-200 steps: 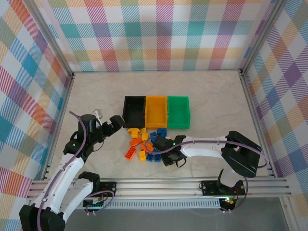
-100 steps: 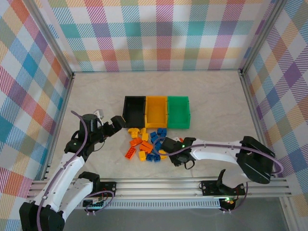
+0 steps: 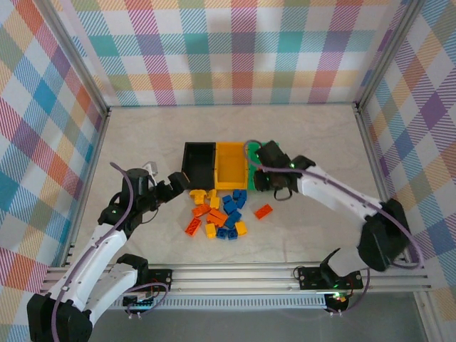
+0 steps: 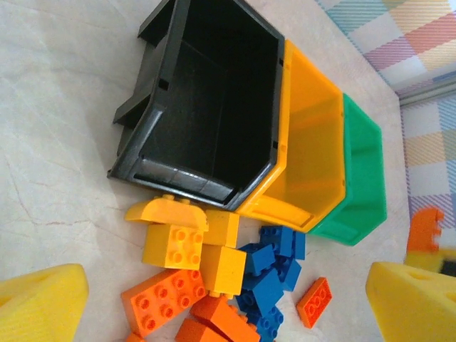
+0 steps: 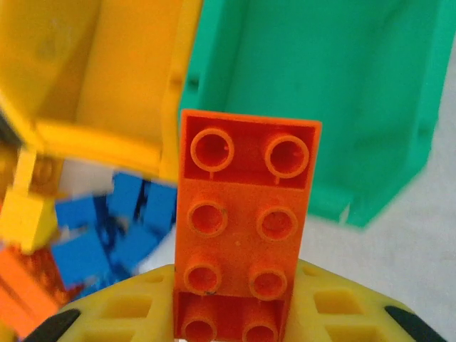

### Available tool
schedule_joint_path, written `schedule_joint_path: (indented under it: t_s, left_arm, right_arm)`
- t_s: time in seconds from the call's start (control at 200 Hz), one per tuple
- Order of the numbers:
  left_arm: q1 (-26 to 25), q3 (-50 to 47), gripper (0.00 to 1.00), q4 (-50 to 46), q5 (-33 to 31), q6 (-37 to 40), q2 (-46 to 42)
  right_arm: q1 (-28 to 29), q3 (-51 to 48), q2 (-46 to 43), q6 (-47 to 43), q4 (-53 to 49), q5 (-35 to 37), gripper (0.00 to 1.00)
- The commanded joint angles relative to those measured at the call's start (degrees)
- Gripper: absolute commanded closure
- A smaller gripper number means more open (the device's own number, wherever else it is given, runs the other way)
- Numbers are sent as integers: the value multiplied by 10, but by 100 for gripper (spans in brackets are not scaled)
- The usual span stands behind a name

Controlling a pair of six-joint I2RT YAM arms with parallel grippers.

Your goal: Sort the legos into containers by color

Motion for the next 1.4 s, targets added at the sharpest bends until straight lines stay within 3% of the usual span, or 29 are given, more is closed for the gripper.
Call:
schedule_joint_path:
  t_s: [0.0,0.215,0.255,0.34,0.435,0.58,0.82,0.985,1.125,1.395]
  left_arm:
    - [-8,18,0,-61,-16,15,-5]
    - [-14,14,3,-114,-15,22,-11]
    - [-20,13,4,-127,-21,22,-10]
    - [-43,10,6,-148,-43,22,-8]
    - [-83,5,8,-162,-76,15,1]
    - [-157,-2,13,-172,-131,10,31]
    - [-253,-7,23,-163,-211,13,136]
    - [-290,13,31,-151,-226,21,227]
    - [-318,33,31,-163,-249,18,289]
    - [-333,35,38,-124,-246,11,347]
  right_arm:
    - [-34,54,79,-34,21,-19,68]
    - [-75,141,177,-26,7,1,62]
    - [-79,149,185,-26,6,1,57]
    - [-80,159,190,-24,11,-5,33]
    - [-80,150,175,-18,25,-15,25]
    - [-79,94,118,0,66,-51,23]
    - [-78,31,63,18,88,-51,23]
    - [-78,24,50,25,87,-43,23]
    - [-78,23,36,25,91,-34,23]
    - [-78,16,23,26,93,-30,22]
